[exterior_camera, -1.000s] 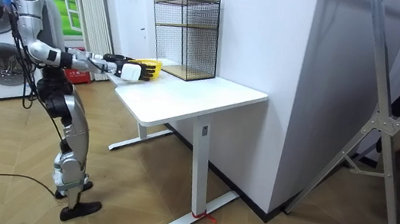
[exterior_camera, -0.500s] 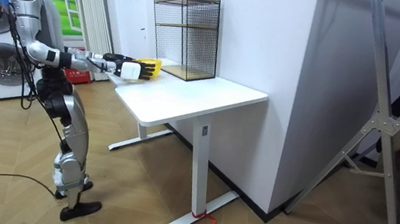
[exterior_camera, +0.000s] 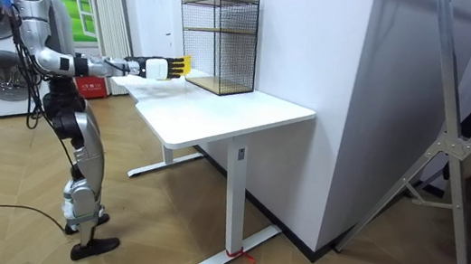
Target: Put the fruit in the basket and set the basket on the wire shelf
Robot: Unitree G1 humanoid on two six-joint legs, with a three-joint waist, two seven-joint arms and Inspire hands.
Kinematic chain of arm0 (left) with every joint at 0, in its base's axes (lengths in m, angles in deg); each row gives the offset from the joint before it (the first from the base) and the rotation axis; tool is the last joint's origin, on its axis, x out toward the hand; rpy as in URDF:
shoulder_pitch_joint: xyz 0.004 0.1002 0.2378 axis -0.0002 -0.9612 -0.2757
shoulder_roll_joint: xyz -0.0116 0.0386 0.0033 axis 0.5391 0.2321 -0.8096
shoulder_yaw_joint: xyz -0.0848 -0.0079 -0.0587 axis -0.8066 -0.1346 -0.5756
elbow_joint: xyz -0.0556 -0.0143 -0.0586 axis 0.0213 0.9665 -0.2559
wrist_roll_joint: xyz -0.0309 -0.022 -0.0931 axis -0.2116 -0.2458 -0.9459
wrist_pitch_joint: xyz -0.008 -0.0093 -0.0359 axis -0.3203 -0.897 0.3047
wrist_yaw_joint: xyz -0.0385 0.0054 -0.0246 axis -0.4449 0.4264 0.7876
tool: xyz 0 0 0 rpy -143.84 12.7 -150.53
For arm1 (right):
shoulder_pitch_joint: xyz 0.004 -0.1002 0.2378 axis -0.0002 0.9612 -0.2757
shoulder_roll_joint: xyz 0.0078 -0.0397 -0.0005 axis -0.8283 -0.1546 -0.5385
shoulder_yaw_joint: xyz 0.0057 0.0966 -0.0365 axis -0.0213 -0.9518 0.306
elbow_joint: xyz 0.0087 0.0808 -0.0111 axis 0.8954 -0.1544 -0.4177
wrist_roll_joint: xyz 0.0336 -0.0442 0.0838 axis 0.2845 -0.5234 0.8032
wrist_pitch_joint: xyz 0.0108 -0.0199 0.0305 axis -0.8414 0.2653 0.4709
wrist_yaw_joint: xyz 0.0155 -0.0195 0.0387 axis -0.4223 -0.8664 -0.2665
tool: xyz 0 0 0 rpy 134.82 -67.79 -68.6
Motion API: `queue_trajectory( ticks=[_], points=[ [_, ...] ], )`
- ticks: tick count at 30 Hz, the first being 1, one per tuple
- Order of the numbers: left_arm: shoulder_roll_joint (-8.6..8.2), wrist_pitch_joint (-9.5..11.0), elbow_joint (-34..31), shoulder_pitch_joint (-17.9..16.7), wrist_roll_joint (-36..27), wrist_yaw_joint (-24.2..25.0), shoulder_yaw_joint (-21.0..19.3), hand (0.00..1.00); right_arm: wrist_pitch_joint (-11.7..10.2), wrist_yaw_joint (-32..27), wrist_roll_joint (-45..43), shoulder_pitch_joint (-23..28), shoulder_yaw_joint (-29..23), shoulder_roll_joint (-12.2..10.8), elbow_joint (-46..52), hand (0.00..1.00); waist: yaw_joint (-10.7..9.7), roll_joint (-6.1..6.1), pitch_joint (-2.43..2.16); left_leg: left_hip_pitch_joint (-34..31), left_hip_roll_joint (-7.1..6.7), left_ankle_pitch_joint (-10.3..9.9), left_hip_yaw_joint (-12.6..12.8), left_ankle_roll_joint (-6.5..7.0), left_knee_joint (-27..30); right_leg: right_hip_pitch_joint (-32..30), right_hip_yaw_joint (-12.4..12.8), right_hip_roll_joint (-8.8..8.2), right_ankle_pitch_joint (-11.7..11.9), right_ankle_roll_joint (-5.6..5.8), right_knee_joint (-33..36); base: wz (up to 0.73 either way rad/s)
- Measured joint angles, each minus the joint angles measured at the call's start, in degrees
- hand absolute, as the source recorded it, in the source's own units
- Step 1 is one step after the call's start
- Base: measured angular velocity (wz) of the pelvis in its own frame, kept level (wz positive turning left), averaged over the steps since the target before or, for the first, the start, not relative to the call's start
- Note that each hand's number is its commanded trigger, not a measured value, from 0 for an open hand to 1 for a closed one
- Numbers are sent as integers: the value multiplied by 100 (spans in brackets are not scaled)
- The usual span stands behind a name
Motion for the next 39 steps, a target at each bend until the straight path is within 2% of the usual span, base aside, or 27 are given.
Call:
queue_trajectory(
  ticks=[5,15,21,25,28,30,32,34,37,38,39],
  points=[
    [-63,61,-175,186,0,-195,-61,0,-90,0,-1,-29,7,-15,127,0,17,1,0,7,-1,0,0,0,-12,7,-1,0,0,-1,-19,0],
    [-174,63,-198,188,2,-325,-72,0,-90,0,115,-29,11,-41,138,0,5,1,1,3,1,0,3,0,-12,7,-7,1,0,0,-25,0],
    [-190,200,-245,189,3,-354,-71,0,-92,0,126,-30,20,-53,250,0,9,-8,1,15,3,0,5,0,-3,8,0,-1,0,-1,-10,0],
    [-188,272,-292,189,85,-352,-82,0,-128,0,175,-29,22,-55,290,0,37,-52,25,38,14,-2,9,-3,56,11,0,3,-3,0,73,0],
    [-176,291,-335,189,126,-350,-83,0,-128,11,344,-20,24,-47,287,0,46,-104,48,-62,37,-37,12,-57,462,-3,-7,-2,-41,-6,297,0],
    [-177,314,-348,189,120,-349,-84,0,-130,15,397,-15,26,-91,285,0,96,-130,57,-196,68,-118,16,-134,838,-35,-11,2,-118,-55,452,-9],
    [-175,338,-330,182,121,-329,-127,0,-181,59,376,32,23,-94,277,0,232,-132,64,-578,164,-252,100,-206,1738,-184,-12,23,-319,-134,725,-24],
    [-172,345,-286,181,125,-328,-154,0,-182,80,374,90,40,-119,250,0,314,-71,82,-880,312,-254,128,-206,2450,-210,-1,98,-385,-218,873,-18],
    [-161,348,-287,181,124,-294,-158,0,-182,82,375,131,42,-121,253,0,300,-24,63,-1249,441,-235,20,-231,3197,-323,15,217,-566,-350,1156,5],
    [-165,349,-286,176,123,-292,-156,0,-186,85,414,128,55,-114,266,0,327,-9,76,-1548,446,-146,-100,-367,3547,-345,75,253,-596,-394,1251,5],
    [-164,349,-285,166,121,-292,-179,0,-185,88,442,129,55,-96,261,0,349,7,69,-1658,400,-164,-177,-402,3538,-360,100,256,-601,-404,1282,-7]
  ],
)
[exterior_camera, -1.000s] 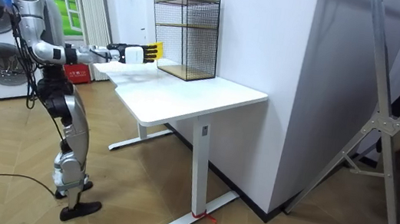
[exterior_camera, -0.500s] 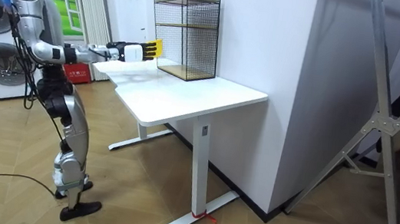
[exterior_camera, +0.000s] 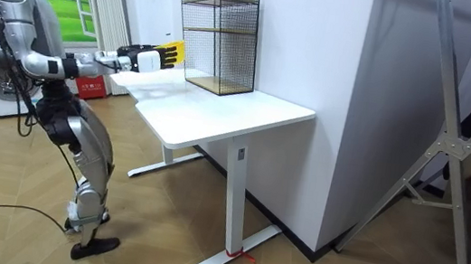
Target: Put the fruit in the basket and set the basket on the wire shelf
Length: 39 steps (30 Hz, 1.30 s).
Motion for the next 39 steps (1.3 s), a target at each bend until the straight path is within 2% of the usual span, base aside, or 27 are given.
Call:
queue_trajectory(
  ticks=[1,2,3,4,5,7,8,9,12,16,18,19,20,21,22,23,24,25,26,27,28,30,31,32,33,34,39],
  points=[
    [-12,2,0,-3,-8,9,10,0,0,0,75,0,-6,2,-9,0,-4,22,-15,-195,-71,-71,-46,33,-441,-25,9,-9,-8,-21,18,-19],
    [-25,11,-1,-4,3,8,7,0,4,0,66,6,-5,-2,-21,0,4,11,-13,-351,-111,-1,-39,22,-1151,-52,22,-29,-29,-40,26,-20],
    [-25,18,-3,-5,7,8,7,0,6,9,59,7,-6,0,-21,0,13,20,-22,-390,-115,110,-32,-9,-1583,-65,21,-34,-35,-42,27,-37],
    [-19,26,-12,-20,8,8,11,0,7,50,55,17,-2,-8,-38,0,53,53,-73,-408,-128,575,-3,36,-2083,-73,55,-44,-49,-23,36,-29],
    [-18,34,-13,-15,12,6,9,0,8,84,52,44,11,-1,-41,0,39,13,-146,-307,-227,831,-48,97,-2321,-44,66,-81,-91,20,33,-15],
    [-9,75,-21,7,-1,5,5,0,3,102,62,43,8,7,-11,0,-36,-115,-174,-138,-335,1064,-43,178,-2566,39,47,-160,-119,52,-14,9],
    [-11,79,-23,3,-2,5,20,0,-7,111,63,45,8,83,19,0,-42,-134,-164,-93,-398,1181,-47,231,-2556,124,54,-169,-144,64,-73,3],
    [-3,79,-24,3,-2,5,27,0,-7,114,63,46,7,106,20,0,-55,-159,-149,-63,-417,1177,-53,248,-2560,175,55,-185,-150,74,-119,0],
    [-19,86,-28,9,-5,5,58,0,-9,112,49,46,-3,150,95,0,-66,-195,-142,-55,-497,1107,-61,309,-2532,209,39,-302,-245,134,-159,8],
    [-17,119,-27,11,-4,5,57,0,-12,102,-33,46,-2,136,95,0,-38,-220,-107,-71,-667,897,30,408,-2433,194,46,-500,-482,233,-25,6],
    [-21,127,-27,8,-5,4,65,0,-17,91,-67,45,-4,137,98,0,-47,-251,-89,-60,-795,783,50,473,-2357,217,27,-620,-613,306,91,10],
    [-22,130,-27,9,-6,4,75,0,-45,80,-67,44,-3,140,97,0,-54,-266,-79,-61,-860,663,92,524,-2258,219,30,-709,-720,362,240,0],
    [-9,142,-27,11,0,4,91,0,-62,65,-70,36,-1,153,97,0,-49,-259,-71,-72,-916,521,137,581,-2164,159,-1,-796,-807,473,596,0],
    [-7,142,-25,7,-2,5,99,0,-62,46,-71,37,3,163,96,0,-55,-251,-61,-60,-939,451,149,612,-2099,69,-46,-847,-817,494,875,3],
    [-9,142,-24,8,-8,4,105,0,-62,22,-75,41,12,155,98,0,-61,-277,-36,-20,-1002,330,173,669,-2015,-120,-114,-976,-792,539,1517,10],
    [-16,143,-24,12,-10,-1,119,0,-73,-7,-90,40,12,134,113,0,-76,-295,-23,42,-1044,207,169,730,-1926,-317,-116,-1079,-655,701,2121,12],
    [-15,142,-24,12,-7,-9,134,0,-82,-20,-91,41,12,116,111,0,-79,-298,-22,96,-1071,162,132,756,-1910,-409,-115,-1111,-542,763,2365,20],
    [-37,142,-22,14,-5,-19,161,0,-112,-22,-79,42,5,115,94,0,-97,-238,15,255,-1101,87,33,807,-1911,-563,-144,-1115,-216,781,2807,20],
    [-41,150,-22,17,-9,-31,165,0,-114,-20,-80,43,-7,126,81,0,-135,-177,25,371,-1099,49,-64,836,-1973,-717,-111,-1064,-110,829,2992,19],
    [-41,159,-23,22,-7,-40,156,0,-114,-7,-80,38,-13,129,83,0,-139,-158,14,396,-1096,41,-102,841,-2003,-818,-95,-1024,-192,825,2964,19],
    [-40,194,-24,37,-10,-56,149,0,-115,8,-73,28,-23,84,83,0,-166,-117,34,437,-1067,40,-166,847,-2043,-995,-96,-947,-396,740,2694,29],
    [-40,207,-11,56,-25,-62,144,0,-115,17,-66,30,-20,45,56,0,-186,-106,41,481,-1073,38,-210,857,-2011,-1194,-120,-858,-463,711,1809,27],
    [-39,206,33,58,-17,-65,132,0,-112,19,-83,30,-10,52,31,0,-178,-107,41,533,-1092,30,-216,861,-2028,-1252,-92,-820,-339,598,1068,24],
    [-53,192,112,59,-12,-64,135,0,-103,17,-96,35,-2,61,-13,0,-206,-73,38,616,-1095,6,-247,842,-2045,-1236,-79,-773,209,483,821,30],
    [-79,159,143,57,1,-64,139,0,-100,16,-98,41,-4,55,-47,0,-235,-42,12,668,-1079,1,-266,833,-2099,-1189,-105,-775,243,493,752,17],
    [-90,130,138,70,10,-64,133,0,-95,16,-82,-8,-10,81,-85,0,-192,-13,-11,761,-1028,-6,-303,820,-2286,-1073,-135,-718,283,441,578,0],
    [-92,60,140,186,-5,-64,129,0,-85,-19,196,-137,-13,84,-163,0,-186,-7,-11,1123,-868,26,-297,767,-2714,-694,-124,-525,408,392,103,-10]
  ],
)
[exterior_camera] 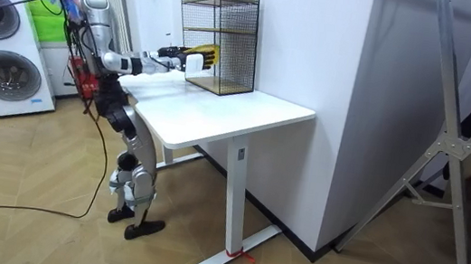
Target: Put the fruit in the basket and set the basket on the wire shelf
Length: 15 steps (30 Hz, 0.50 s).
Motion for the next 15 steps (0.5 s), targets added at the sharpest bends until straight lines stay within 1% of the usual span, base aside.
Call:
queue_trajectory(
  ticks=[2,4,7,10,12,14,15],
  points=[
    [-61,-31,0,174,1,-2,-8,0,36,-76,156,-114,-27,-6,0,0,-2,2,0,69,7,3,12,-4,-153,21,19,18,8,3,-36,-6],
    [-92,-42,1,241,1,-48,2,0,44,-163,196,-168,-24,-29,0,0,-12,14,-6,173,42,9,18,-10,-262,140,20,66,56,6,-178,-7],
    [-103,-52,26,301,6,-99,5,0,44,-252,181,-242,-14,-80,-2,0,-5,19,-8,314,137,14,48,-21,-384,372,21,177,184,-5,-523,-8],
    [-99,-141,85,464,5,-204,-29,0,52,-314,171,-444,1,-97,-153,0,35,13,-4,321,164,55,146,-36,-427,367,62,207,268,-13,-645,-12],
    [-97,-165,322,638,53,-227,-63,0,76,-342,163,-513,3,-106,-288,0,68,18,-3,336,179,59,147,-35,-427,440,54,223,314,-12,-760,-3],
    [-99,-281,521,809,62,-337,-100,0,214,-406,158,-532,9,-125,-333,0,115,22,-5,327,204,59,149,-35,-442,481,45,249,385,-11,-880,0],
    [-100,-303,525,819,61,-360,-99,0,248,-427,161,-540,11,-126,-333,0,120,24,-5,322,206,59,149,-35,-455,481,45,252,396,-10,-903,0]
  ],
)
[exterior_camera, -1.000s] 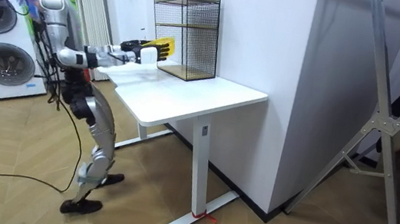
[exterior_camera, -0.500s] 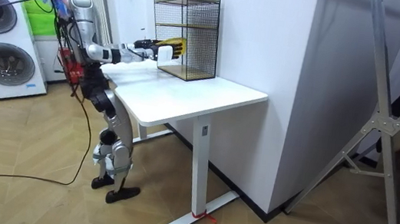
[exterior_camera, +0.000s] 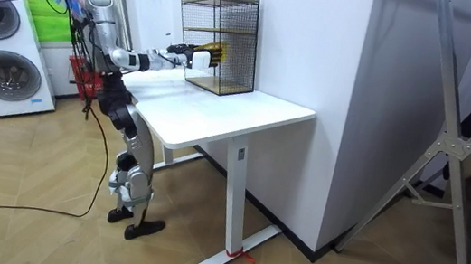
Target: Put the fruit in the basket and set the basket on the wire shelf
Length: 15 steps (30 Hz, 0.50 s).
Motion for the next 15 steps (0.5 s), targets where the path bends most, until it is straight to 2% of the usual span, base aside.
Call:
queue_trajectory(
  ticks=[2,9,12,15],
  points=[
    [-4,-133,1,19,0,-70,3,0,118,-96,4,-55,2,-11,-6,0,18,0,0,-4,7,0,1,0,-41,1,-11,6,14,-1,-15,0],
    [-26,-362,284,165,284,-263,2,0,236,-391,-303,-309,32,-29,-178,0,23,-1,1,4,10,26,2,-7,-87,11,-15,9,29,-9,-69,0],
    [-131,-481,567,410,278,-265,-86,0,248,-480,-316,-423,12,-36,-385,0,16,0,1,14,11,44,18,-11,-86,13,-9,10,41,-12,-93,-1],
    [-204,-607,751,630,281,-266,-166,0,367,-523,-315,-483,-47,-52,-410,0,-1,2,3,11,13,51,20,-16,-84,12,-11,11,46,-17,-110,0]
  ],
)
